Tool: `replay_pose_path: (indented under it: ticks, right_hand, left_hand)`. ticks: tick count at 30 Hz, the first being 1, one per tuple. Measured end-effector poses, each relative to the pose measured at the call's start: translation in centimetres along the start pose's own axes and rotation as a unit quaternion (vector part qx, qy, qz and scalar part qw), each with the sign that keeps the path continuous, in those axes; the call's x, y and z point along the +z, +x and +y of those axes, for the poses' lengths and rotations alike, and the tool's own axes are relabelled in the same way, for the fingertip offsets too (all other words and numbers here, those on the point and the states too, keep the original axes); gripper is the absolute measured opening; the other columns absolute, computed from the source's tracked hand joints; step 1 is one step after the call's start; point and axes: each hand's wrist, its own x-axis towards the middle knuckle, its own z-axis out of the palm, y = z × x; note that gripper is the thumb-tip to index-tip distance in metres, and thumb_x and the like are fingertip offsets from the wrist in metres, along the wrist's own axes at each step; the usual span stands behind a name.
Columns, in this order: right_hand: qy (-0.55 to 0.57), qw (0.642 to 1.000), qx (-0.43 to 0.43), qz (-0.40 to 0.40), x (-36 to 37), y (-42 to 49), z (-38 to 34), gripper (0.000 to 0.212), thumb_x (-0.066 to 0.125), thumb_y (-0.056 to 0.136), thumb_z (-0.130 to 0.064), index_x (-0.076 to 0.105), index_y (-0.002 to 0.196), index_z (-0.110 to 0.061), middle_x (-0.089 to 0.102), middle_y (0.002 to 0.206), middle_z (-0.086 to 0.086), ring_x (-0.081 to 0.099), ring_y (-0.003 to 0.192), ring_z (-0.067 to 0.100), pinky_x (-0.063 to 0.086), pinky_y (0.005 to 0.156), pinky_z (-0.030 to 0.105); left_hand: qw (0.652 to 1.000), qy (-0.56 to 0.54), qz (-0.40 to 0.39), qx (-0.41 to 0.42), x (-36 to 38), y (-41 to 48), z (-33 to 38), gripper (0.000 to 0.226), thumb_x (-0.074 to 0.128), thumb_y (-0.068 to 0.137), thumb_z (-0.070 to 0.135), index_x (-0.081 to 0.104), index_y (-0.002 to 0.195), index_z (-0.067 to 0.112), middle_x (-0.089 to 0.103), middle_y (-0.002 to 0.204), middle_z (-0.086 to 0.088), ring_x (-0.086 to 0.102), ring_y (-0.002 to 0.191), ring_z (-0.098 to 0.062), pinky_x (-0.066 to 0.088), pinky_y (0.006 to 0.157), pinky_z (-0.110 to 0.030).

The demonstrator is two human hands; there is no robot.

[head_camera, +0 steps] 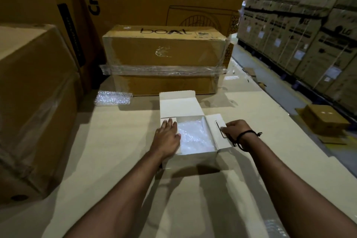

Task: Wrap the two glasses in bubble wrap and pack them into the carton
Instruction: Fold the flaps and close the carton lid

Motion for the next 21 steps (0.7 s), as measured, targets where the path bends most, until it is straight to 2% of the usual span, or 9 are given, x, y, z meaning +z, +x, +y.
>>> replay_pose_path:
  ticks: [2,5,7,8,10,12,14,16,21]
  right_hand:
    - [0.023,0.998,-0.018,0.047,-0.2,-0.3,-0.7,0.023,0.069,0.074,-0.01,0.057,0.055,-0.007,0.047,0.048,0.003,0.041,0.048,0.021,0.036,0.052,0.025]
    - [-0.066,0.99,-0.11,0.058,0.4,-1.7,-3.7,0.025,0.061,0.072,-0.008,0.046,0.053,-0.012,0.044,0.053,0.003,0.042,0.056,0.023,0.032,0.05,0.027]
    - [-0.131,0.978,-0.162,0.007,2.1,-2.6,-5.5,0.007,0.059,0.08,-0.012,0.065,0.079,-0.008,0.065,0.081,0.012,0.059,0.081,0.029,0.045,0.067,0.03]
    - [-0.157,0.97,-0.185,-0.023,3.1,-2.8,-6.0,0.022,0.056,0.086,-0.016,0.065,0.104,-0.006,0.066,0.105,0.016,0.06,0.099,0.031,0.046,0.08,0.031]
    - [-0.219,0.947,-0.221,-0.081,5.4,-2.9,-6.0,0.041,0.047,0.095,-0.021,0.048,0.132,-0.004,0.049,0.138,0.016,0.049,0.122,0.031,0.038,0.096,0.031]
    - [-0.295,0.917,-0.247,-0.103,7.2,-2.5,-5.3,0.049,0.037,0.1,-0.022,0.029,0.145,-0.003,0.027,0.153,0.015,0.032,0.137,0.028,0.027,0.108,0.033]
    - [-0.381,0.882,-0.262,-0.088,8.3,-2.1,-4.4,0.053,0.03,0.102,-0.022,0.016,0.15,-0.006,0.011,0.159,0.011,0.014,0.145,0.023,0.015,0.117,0.036]
    - [-0.419,0.865,-0.269,-0.067,8.7,-2.1,-3.8,0.053,0.026,0.103,-0.024,0.012,0.151,-0.008,0.005,0.16,0.009,0.007,0.147,0.022,0.009,0.118,0.037]
    - [-0.387,0.87,-0.283,-0.118,7.3,-2.5,-3.8,0.052,0.026,0.103,-0.026,0.013,0.152,-0.01,0.002,0.16,0.009,0.004,0.148,0.022,0.008,0.118,0.036]
  left_hand:
    - [0.999,0.04,0.003,0.005,0.3,0.1,-0.1,0.057,0.028,0.105,0.031,0.012,0.155,0.011,0.002,0.164,-0.009,0.001,0.151,-0.025,0.01,0.121,-0.041]
    - [0.999,0.049,0.005,0.006,0.5,-0.1,0.0,0.057,0.026,0.105,0.033,0.012,0.156,0.012,0.002,0.164,-0.008,0.001,0.151,-0.024,0.009,0.121,-0.04]
    - [0.999,0.05,0.005,0.001,0.6,0.0,0.0,0.057,0.026,0.105,0.035,0.012,0.156,0.013,0.002,0.164,-0.007,0.0,0.151,-0.023,0.008,0.121,-0.04]
    - [0.999,0.051,0.005,-0.002,0.6,0.0,0.1,0.057,0.026,0.105,0.036,0.011,0.156,0.014,0.002,0.164,-0.006,0.0,0.151,-0.023,0.007,0.122,-0.039]
    - [0.999,0.047,0.003,-0.005,0.5,0.0,0.2,0.057,0.026,0.106,0.035,0.011,0.156,0.014,0.001,0.164,-0.005,-0.001,0.151,-0.022,0.006,0.121,-0.038]
    - [0.999,0.044,0.0,-0.005,0.4,-0.1,0.2,0.057,0.026,0.106,0.035,0.01,0.156,0.014,0.001,0.164,-0.004,-0.001,0.151,-0.021,0.005,0.121,-0.037]
    - [0.999,0.048,-0.004,-0.007,0.4,-0.1,0.1,0.057,0.026,0.106,0.036,0.009,0.156,0.014,0.0,0.164,-0.005,-0.002,0.151,-0.021,0.004,0.121,-0.037]
    - [0.998,0.056,-0.007,-0.01,0.4,-0.1,0.2,0.058,0.025,0.106,0.036,0.009,0.156,0.014,-0.001,0.164,-0.004,-0.003,0.151,-0.022,0.003,0.121,-0.037]
    - [0.999,0.031,-0.022,0.0,-0.1,-0.3,-0.2,0.058,0.026,0.105,0.04,0.009,0.156,0.018,-0.001,0.164,-0.001,-0.004,0.151,-0.019,0.003,0.12,-0.038]
